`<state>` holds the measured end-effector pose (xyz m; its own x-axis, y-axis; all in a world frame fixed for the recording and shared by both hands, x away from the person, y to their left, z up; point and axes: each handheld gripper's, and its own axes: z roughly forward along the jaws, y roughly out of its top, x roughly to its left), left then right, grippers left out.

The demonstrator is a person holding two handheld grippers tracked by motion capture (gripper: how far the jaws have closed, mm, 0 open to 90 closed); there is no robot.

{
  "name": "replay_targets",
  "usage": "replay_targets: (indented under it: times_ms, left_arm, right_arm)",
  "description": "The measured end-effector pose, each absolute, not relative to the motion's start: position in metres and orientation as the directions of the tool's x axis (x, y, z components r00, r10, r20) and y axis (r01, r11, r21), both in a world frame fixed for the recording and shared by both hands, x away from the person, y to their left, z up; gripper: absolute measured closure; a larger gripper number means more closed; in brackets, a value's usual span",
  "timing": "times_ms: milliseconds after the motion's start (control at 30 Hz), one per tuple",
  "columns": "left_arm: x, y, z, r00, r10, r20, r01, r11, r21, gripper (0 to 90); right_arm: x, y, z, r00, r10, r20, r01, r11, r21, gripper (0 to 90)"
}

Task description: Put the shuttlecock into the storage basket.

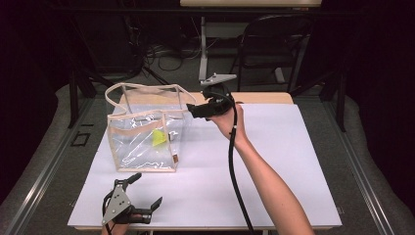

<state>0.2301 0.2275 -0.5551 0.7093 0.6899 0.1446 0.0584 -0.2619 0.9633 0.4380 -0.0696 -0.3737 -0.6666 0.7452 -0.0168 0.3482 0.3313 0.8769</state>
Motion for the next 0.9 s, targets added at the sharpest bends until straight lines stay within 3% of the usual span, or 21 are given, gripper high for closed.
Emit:
replay_targets:
  times_ms: [900]
  left_arm:
    - [0.229,0.227,-0.556,0.714,0.684,0.151,0.054,-0.268,0.962,0.1]
  right_arm:
    - [0.393,-0.109,-0.402,-0.708,0.705,-0.041,0.311,0.364,0.878,3.0]
